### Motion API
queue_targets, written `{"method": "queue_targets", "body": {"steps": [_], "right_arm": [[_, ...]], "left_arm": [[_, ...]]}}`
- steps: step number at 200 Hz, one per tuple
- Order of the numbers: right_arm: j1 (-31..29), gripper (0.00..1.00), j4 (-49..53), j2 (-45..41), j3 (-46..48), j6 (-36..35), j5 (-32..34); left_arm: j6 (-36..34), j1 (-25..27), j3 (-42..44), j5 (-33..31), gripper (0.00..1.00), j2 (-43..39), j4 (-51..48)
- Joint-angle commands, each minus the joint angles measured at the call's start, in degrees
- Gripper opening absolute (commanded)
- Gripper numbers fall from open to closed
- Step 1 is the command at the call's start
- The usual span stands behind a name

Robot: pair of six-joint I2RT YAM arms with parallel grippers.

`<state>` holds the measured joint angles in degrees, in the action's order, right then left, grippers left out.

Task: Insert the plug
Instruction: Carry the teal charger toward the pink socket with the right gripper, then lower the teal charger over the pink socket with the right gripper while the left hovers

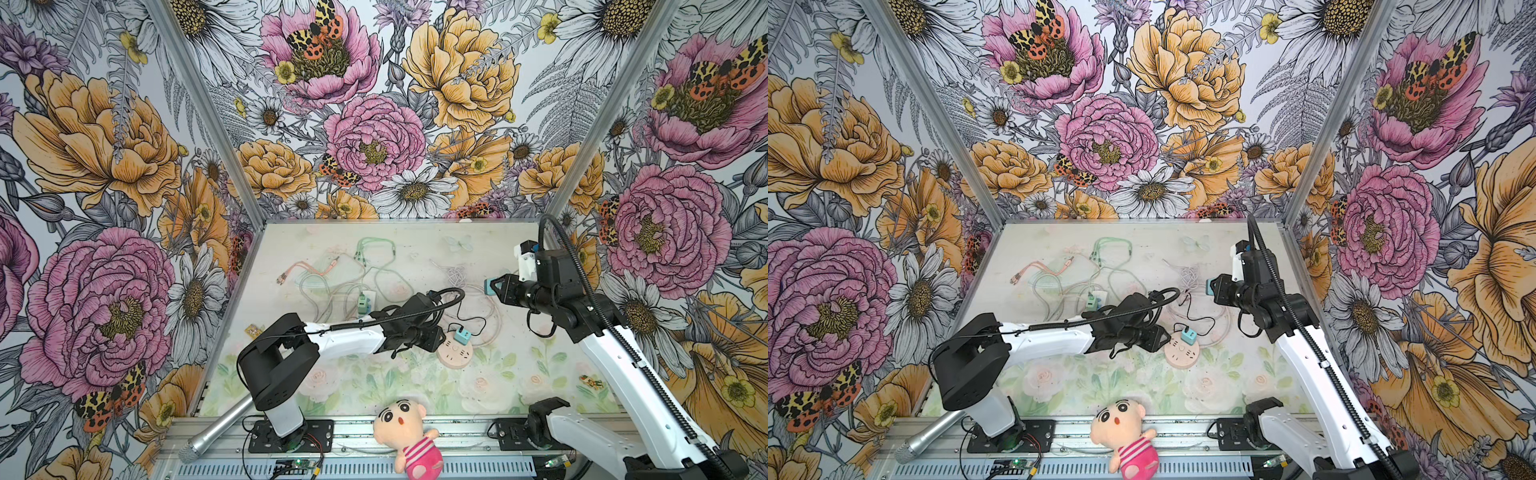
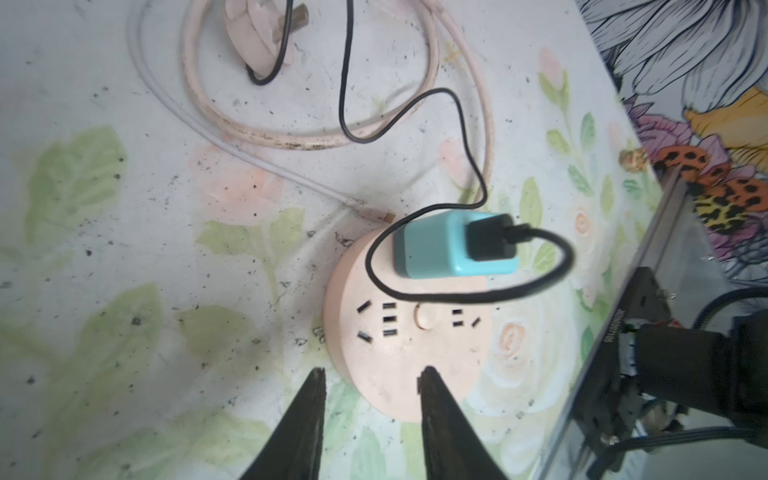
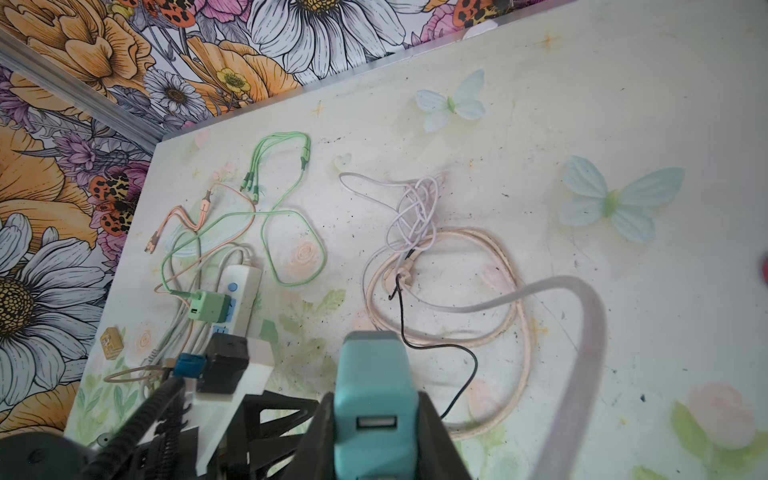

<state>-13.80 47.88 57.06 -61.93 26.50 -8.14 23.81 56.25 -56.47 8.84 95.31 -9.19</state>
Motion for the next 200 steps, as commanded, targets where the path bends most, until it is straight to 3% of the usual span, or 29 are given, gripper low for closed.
{"method": "queue_targets", "body": {"steps": [1,26,68,90,142,200], "right_arm": [[0.1,0.0,-0.2,-1.2,0.8,0.7,2.1],[0.4,0.0,0.2,-2.3,2.2,1.8,1.9],[0.4,0.0,5.8,-6.1,4.5,4.8,4.5],[-0.7,0.0,7.0,-7.5,7.0,6.0,2.1],[-9.1,0.0,5.3,-9.0,6.9,1.3,-0.3],[-17.3,0.0,0.6,-7.5,9.6,-3.6,-3.8]], "left_arm": [[-6.0,0.3,-1.5,1.1,0.5,-1.7,-2.9],[-10.2,-1.0,-4.1,-0.1,0.52,-0.6,-8.5],[-13.4,-3.1,-2.7,5.0,0.55,0.0,-9.8],[-11.6,-4.2,-2.9,4.8,0.54,2.1,-9.9],[-6.4,-6.5,-5.6,7.1,0.5,8.5,-9.1],[-1.8,-9.9,-0.5,10.6,0.49,4.4,-2.9]]}}
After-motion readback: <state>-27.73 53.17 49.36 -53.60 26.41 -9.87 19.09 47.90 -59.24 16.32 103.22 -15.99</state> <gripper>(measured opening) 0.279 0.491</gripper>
